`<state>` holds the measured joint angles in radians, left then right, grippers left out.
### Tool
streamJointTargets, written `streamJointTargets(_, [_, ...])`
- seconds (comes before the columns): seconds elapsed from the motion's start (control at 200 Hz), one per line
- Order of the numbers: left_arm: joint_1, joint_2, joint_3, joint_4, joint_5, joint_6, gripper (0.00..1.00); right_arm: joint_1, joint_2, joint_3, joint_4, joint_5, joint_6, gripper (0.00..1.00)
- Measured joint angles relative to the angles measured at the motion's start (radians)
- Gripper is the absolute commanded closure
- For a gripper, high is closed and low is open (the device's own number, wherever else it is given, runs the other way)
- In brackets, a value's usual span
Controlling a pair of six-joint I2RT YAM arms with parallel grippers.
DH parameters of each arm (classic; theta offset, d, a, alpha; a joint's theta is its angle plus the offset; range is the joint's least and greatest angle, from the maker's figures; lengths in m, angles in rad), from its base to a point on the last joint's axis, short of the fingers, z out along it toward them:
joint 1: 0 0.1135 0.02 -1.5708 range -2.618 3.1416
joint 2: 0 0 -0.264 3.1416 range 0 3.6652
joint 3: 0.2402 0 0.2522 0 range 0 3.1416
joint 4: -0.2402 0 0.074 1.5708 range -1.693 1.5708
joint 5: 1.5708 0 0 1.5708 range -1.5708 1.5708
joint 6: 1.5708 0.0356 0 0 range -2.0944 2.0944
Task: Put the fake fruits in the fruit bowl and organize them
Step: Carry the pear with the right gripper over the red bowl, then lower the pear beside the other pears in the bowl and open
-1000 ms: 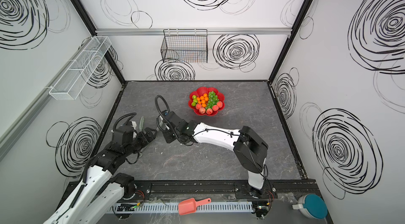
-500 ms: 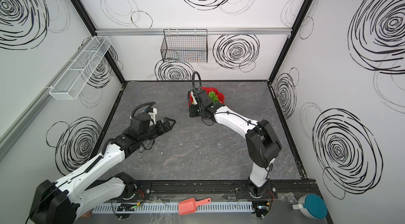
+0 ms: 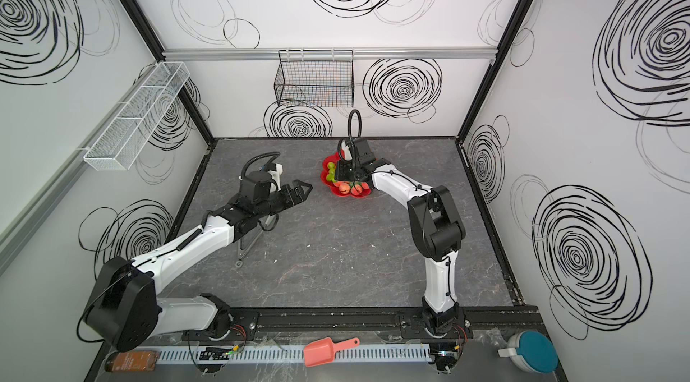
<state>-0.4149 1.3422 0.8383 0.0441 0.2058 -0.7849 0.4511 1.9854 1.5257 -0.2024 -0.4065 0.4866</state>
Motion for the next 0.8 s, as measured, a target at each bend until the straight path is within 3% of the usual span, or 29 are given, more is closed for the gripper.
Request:
streamJointTargets(0.275, [0.033, 0.076, 0.043, 0.018, 0.028, 0.014, 0.04, -0.033, 0.109, 0.116, -0.001, -0.070, 0.011, 1.00])
streamJointTargets(0.8, [0.036, 0.123, 0.062, 0.034, 0.045, 0.019, 0.04, -0.064, 0.121, 0.116, 0.011, -0.092, 0.019, 1.00])
